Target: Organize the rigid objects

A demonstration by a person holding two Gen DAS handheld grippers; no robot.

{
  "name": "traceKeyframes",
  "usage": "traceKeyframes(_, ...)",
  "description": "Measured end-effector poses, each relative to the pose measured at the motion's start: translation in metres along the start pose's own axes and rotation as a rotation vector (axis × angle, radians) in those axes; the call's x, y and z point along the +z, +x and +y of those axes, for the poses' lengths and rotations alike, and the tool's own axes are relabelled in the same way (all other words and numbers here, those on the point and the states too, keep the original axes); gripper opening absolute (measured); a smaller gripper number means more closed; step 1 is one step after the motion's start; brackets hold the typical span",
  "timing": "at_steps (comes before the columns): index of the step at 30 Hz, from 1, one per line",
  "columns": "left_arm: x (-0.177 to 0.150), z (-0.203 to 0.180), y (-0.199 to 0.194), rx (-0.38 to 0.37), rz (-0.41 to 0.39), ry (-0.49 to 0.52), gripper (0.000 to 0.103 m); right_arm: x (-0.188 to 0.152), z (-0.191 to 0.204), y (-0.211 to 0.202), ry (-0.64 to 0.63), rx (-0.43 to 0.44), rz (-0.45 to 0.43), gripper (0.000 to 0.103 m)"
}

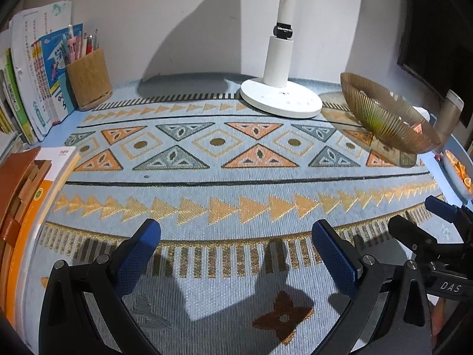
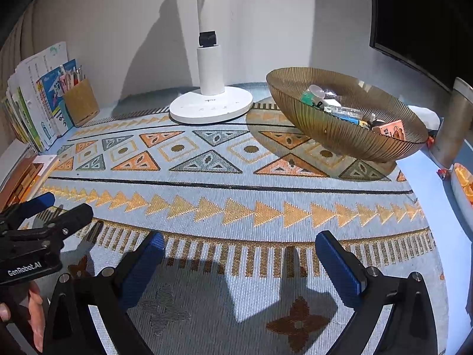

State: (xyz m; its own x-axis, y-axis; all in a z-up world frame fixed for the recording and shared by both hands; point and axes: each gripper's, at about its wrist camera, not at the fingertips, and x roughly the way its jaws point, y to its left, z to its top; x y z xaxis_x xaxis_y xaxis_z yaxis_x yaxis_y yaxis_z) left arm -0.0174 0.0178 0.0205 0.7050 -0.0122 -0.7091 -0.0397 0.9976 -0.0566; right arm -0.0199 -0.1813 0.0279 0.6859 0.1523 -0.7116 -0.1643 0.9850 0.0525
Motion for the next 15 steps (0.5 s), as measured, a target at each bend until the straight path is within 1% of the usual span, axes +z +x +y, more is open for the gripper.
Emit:
traceKeyframes(4, 0.000, 0.001, 0.004, 0.028, 0.026, -0.006, 0.102, 0.001, -0.001, 0.005, 0.001, 0.001, 0.029, 0.102)
traceKeyframes(6, 0.000, 0.001, 0.011, 0.044, 0.069, -0.010, 0.102, 0.001, -0.002, 0.013, 0.009, -0.003, 0.075, 0.102)
traceKeyframes(9, 0.000, 0.003, 0.025, 0.045, 0.156, -0.010, 0.102, 0.000, -0.005, 0.027, 0.031, 0.008, 0.163, 0.103)
traceKeyframes(11, -0.001, -0.001, 0.026, 0.070, 0.163, 0.007, 0.103, 0.000, -0.002, 0.028, 0.018, -0.005, 0.169, 0.103)
traceKeyframes(13, -0.002, -0.001, 0.025, 0.073, 0.161, 0.002, 0.103, -0.001, 0.003, 0.030, -0.011, -0.025, 0.180, 0.103)
traceKeyframes(15, -0.003, 0.000, 0.024, 0.069, 0.160, 0.002, 0.103, -0.001, 0.004, 0.030, -0.012, -0.026, 0.179, 0.103)
